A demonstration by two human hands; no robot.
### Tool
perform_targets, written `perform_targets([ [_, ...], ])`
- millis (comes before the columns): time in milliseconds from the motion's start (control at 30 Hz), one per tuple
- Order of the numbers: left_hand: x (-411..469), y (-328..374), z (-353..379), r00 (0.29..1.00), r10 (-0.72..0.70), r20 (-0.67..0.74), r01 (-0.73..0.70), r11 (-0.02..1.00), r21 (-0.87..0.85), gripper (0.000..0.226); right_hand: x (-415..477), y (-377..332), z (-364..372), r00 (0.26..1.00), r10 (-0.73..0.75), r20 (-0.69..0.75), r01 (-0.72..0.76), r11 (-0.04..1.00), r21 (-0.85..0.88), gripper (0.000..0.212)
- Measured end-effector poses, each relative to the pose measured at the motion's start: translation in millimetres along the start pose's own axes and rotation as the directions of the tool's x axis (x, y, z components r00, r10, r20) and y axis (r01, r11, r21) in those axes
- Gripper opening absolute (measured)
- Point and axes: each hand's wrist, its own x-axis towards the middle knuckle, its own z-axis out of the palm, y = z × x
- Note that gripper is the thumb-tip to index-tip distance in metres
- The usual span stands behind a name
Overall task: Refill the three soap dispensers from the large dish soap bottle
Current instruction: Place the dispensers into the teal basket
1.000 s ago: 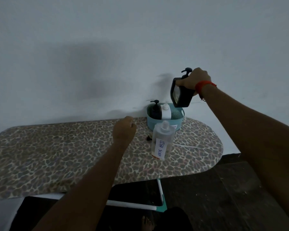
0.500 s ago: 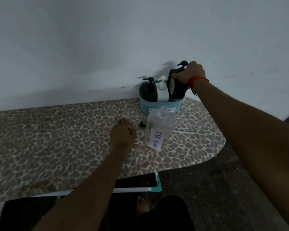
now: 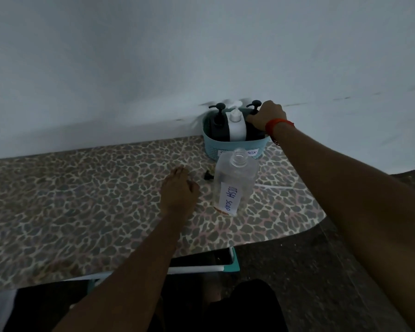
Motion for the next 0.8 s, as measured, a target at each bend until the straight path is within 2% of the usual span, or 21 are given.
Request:
perform_targets([
  [67, -1, 2, -1, 1.000, -0.018, -0.005, 0.018, 1.000, -0.019, 0.048, -2, -1, -5, 0.999, -0.001, 0.032, 0.001, 1.000, 0.009, 0.032],
  [200, 21, 12, -17, 0.985, -0.175, 0.006, 0.175, 0.980, -0.091, 0.037, -9, 12, -18, 0.998, -0.041, 0.041, 0.039, 0.998, 0.043, 0.031],
  [300, 60, 21, -30, 0.984, -0.134, 0.120, 0.159, 0.959, -0.233, 0.061, -19, 40, -12, 0.996, -0.029, 0.089, 0.017, 0.991, 0.133, 0.086],
  [367, 82, 31, -34, 0.970, -0.110, 0.215, 0.182, 0.917, -0.354, 0.080, -31, 55, 1, 0.984, -0.019, 0.176, -0.033, 0.957, 0.287, 0.101],
  [433, 95, 42, -30, 0.951, -0.092, 0.295, 0.221, 0.869, -0.442, 0.094, -39, 69, 17, 0.975, -0.022, 0.219, -0.072, 0.908, 0.412, 0.099],
  [500, 102, 52, -25, 0.947, -0.027, 0.321, 0.192, 0.848, -0.494, 0.097, -46, 75, 34, 0.982, -0.024, 0.188, -0.074, 0.863, 0.500, 0.093],
  [600, 103, 63, -15, 0.958, 0.037, 0.285, 0.140, 0.806, -0.575, 0.085, -48, 79, 50, 0.993, -0.049, 0.106, -0.025, 0.797, 0.603, 0.094],
  [700, 95, 74, -10, 0.976, 0.018, 0.219, 0.118, 0.796, -0.593, 0.070, -44, 83, 54, 0.991, -0.111, 0.071, 0.042, 0.781, 0.623, 0.092],
  [800, 82, 83, -13, 0.985, 0.033, 0.169, 0.082, 0.771, -0.631, 0.098, -38, 87, 53, 0.986, -0.140, 0.085, 0.055, 0.772, 0.634, 0.094],
])
